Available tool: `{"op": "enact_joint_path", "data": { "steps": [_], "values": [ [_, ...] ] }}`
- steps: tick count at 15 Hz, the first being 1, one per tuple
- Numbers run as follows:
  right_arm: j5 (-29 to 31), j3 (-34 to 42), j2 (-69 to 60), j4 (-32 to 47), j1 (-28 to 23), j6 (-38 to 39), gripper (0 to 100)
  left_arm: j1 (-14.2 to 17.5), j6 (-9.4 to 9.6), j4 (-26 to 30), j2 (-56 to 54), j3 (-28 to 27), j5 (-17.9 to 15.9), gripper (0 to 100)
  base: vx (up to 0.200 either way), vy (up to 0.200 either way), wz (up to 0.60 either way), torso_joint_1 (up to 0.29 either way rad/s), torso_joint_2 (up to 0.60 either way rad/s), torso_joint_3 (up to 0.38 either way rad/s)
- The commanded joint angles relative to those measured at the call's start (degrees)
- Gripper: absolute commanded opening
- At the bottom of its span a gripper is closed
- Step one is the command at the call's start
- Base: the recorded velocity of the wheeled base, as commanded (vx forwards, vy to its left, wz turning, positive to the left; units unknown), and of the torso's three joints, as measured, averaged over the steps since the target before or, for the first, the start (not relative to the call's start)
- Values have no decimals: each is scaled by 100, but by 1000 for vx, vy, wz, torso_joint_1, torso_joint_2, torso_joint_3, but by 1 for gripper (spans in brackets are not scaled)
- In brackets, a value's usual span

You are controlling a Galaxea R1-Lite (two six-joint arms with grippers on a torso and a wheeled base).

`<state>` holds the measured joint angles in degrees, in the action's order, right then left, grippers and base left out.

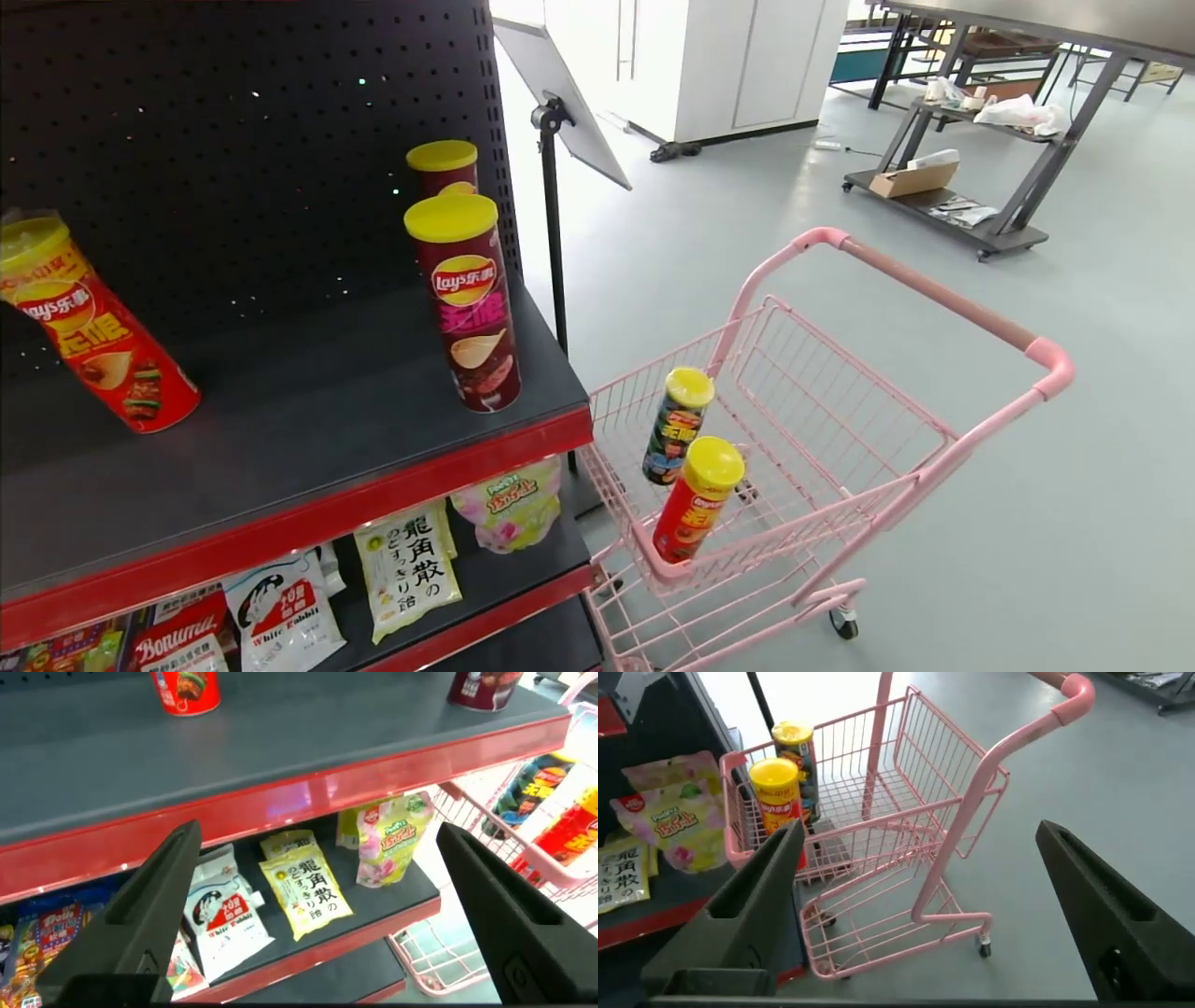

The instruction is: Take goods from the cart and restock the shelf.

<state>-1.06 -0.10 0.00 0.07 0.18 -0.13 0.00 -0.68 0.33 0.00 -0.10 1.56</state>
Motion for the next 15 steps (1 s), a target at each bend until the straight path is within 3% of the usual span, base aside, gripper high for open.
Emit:
{"op": "enact_joint_path", "data": {
  "steps": [1,15],
  "values": [
    [1,1,0,1,-1,-4,100,0,-2,2,9,1,2,100,0,0,0,-144,349,203],
    [1,1,0,1,-1,5,100,0,-11,2,9,1,2,100,0,0,0,-151,416,260]
  ]
}}
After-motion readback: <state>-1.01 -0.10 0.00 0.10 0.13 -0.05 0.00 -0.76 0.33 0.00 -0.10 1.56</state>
